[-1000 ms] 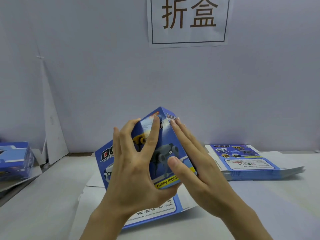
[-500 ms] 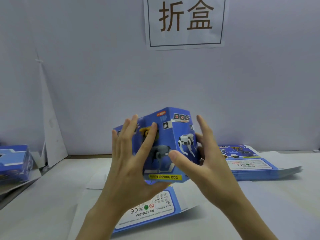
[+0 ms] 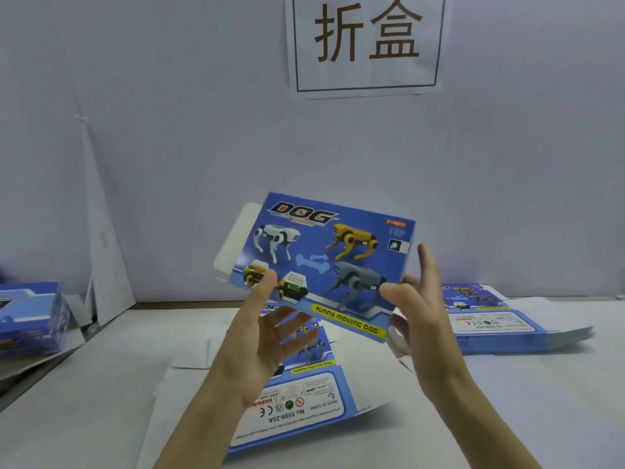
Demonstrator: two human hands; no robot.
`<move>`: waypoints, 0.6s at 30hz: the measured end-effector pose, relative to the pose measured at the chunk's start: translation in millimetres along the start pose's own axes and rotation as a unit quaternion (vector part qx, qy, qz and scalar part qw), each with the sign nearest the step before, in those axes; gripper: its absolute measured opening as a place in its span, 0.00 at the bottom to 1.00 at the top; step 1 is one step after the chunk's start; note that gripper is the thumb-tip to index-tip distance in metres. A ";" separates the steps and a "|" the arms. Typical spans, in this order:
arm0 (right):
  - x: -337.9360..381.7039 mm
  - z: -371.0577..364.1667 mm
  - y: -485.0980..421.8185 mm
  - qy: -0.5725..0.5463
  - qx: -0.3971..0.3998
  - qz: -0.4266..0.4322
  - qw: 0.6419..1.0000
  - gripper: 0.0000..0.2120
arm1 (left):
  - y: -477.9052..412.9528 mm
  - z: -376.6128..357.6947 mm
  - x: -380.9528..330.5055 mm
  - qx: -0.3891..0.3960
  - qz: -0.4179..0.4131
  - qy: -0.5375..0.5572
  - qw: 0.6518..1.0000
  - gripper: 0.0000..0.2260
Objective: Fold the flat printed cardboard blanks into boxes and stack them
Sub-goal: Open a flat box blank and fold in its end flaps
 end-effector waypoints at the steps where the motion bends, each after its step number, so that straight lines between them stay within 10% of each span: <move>1: -0.3 3.6 -2.9 0.013 -0.002 -0.015 1.000 0.42 | 0.8 0.5 -0.3 0.001 -0.035 -0.026 0.999 0.24; 10: 8.8 24.4 -10.1 0.105 -0.037 0.004 0.994 0.16 | -1.4 26.1 -11.1 0.121 -0.122 -0.407 0.897 0.41; 18: -7.2 18.8 -15.4 0.108 -0.016 -0.044 0.993 0.16 | -11.0 41.3 -0.5 0.147 -0.096 -0.445 0.878 0.37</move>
Point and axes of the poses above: each hand's wrist, its own y-axis away from the middle knuckle, its own z-axis out of the back of the hand, x = y × z, the point moved 1 cm from there along -y, towards the middle knuckle, and after that the axes turned 7 degrees about -z, right-handed, at the moved point
